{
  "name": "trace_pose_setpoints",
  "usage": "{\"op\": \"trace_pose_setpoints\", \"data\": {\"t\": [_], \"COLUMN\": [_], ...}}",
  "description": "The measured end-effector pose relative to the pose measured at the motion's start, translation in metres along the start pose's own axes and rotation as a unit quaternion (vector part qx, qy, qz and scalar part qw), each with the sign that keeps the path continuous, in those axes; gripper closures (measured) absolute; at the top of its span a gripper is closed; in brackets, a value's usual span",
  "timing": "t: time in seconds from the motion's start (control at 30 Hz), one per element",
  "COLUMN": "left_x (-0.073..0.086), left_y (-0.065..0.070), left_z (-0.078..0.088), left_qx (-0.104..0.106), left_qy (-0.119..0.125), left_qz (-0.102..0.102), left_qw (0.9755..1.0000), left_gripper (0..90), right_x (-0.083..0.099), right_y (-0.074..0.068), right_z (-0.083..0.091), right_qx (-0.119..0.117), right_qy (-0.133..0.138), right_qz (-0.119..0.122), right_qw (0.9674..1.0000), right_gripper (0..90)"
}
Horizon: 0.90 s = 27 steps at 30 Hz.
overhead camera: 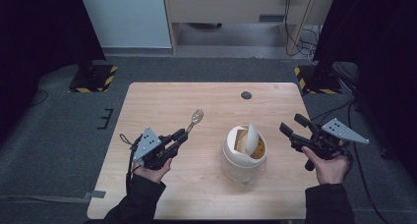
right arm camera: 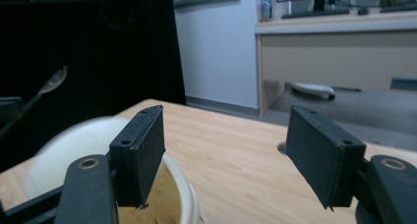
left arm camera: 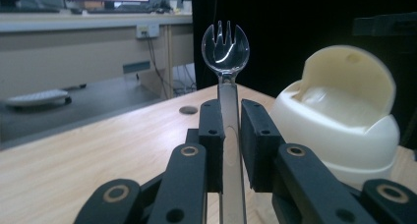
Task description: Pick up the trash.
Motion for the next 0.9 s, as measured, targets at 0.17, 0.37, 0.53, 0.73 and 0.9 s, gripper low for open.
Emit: {"op": "trace_pose_setpoints", "data": {"t": [0.17,0.37,0.53,0.73,0.9], "left_x": [-0.015,-0.027,-0.028,-0.029,-0.027], "left_y": [0.012,0.029,0.036,0.054,0.067], "left_z": [-0.004,-0.016,-0.021,-0.031,-0.039], "left_qx": [0.013,0.035,0.043,0.061,0.074], "left_qy": [0.019,0.036,0.039,0.046,0.043], "left_qz": [-0.008,-0.015,-0.017,-0.023,-0.036], "left_qw": [0.9997,0.9986,0.9982,0.9968,0.9957], "left_gripper": [79.6,79.6,79.6,79.7,79.6], "right_x": [-0.016,-0.03,-0.035,-0.038,-0.036], "right_y": [-0.013,-0.037,-0.049,-0.062,-0.071], "right_z": [-0.005,-0.017,-0.024,-0.031,-0.032], "right_qx": [-0.016,-0.045,-0.061,-0.081,-0.098], "right_qy": [0.016,0.028,0.033,0.039,0.034], "right_qz": [0.0,-0.007,-0.018,-0.036,-0.045], "right_qw": [0.9997,0.9986,0.9974,0.9953,0.9936], "right_gripper": [31.6,32.1,32.7,33.9,36.6]}}
Point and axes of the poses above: each handheld gripper's, and its own axes: z roughly backward along the jaws, x roughly out of its underside, y roughly to its right, the point moved 10 cm from there along -z, roughly forward along the jaws, and after that the axes turned 6 degrees about y, right-handed, at the moved point
